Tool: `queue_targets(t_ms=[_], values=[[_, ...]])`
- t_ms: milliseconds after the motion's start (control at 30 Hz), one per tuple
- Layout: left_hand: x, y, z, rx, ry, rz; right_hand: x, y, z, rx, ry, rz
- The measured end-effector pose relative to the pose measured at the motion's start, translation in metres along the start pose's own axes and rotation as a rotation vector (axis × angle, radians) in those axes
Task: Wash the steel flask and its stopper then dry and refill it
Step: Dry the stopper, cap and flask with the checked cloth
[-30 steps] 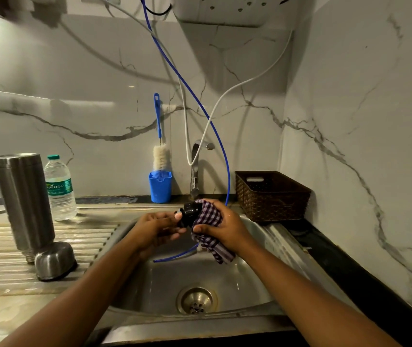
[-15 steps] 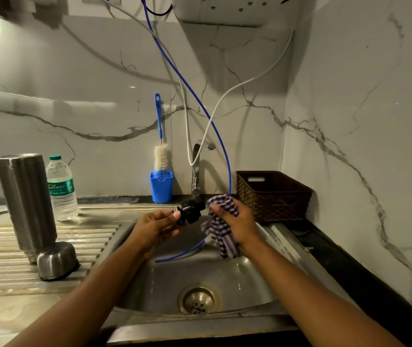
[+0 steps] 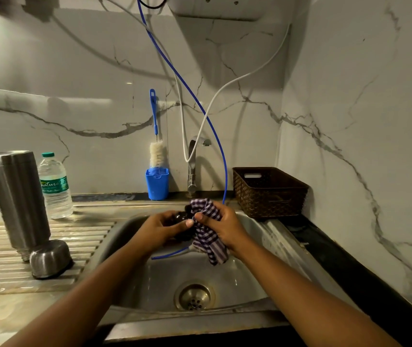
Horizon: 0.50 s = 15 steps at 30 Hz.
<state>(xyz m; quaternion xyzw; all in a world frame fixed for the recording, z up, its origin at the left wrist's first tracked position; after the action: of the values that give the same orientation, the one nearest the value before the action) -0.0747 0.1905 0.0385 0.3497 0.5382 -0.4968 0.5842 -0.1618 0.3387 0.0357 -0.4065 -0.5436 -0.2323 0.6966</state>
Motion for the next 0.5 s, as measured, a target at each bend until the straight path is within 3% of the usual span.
queue_targets(t_ms=[100, 233, 400, 467, 500], values=[[0.004, -0.001, -0.001, 0.039, 0.116, 0.094, -0.003, -0.001, 0.000, -0.070, 0.001, -0.010], [0.008, -0.006, 0.009, -0.089, 0.218, 0.115, -0.005, -0.011, 0.018, -0.242, -0.063, -0.058], [-0.003, -0.008, 0.014, -0.212, 0.073, -0.119, -0.016, -0.017, 0.030, -0.289, -0.035, -0.089], [0.000, -0.008, 0.015, -0.183, -0.001, -0.072, -0.018, -0.018, 0.031, -0.284, 0.014, -0.102], [0.009, -0.009, 0.017, -0.154, -0.181, -0.020, -0.020, -0.018, 0.031, -0.282, 0.042, -0.109]])
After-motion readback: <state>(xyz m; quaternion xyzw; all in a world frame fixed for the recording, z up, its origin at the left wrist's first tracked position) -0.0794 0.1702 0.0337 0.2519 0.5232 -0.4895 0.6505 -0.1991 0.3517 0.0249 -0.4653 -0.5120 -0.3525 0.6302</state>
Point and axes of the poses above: each hand's wrist, its own y-axis away from the middle knuckle, its own z-axis out of the back of the hand, x = y × z, the point moved 3 cm from there along -y, towards the middle knuckle, and after that the axes turned 6 degrees about y, right-handed, at the moved point
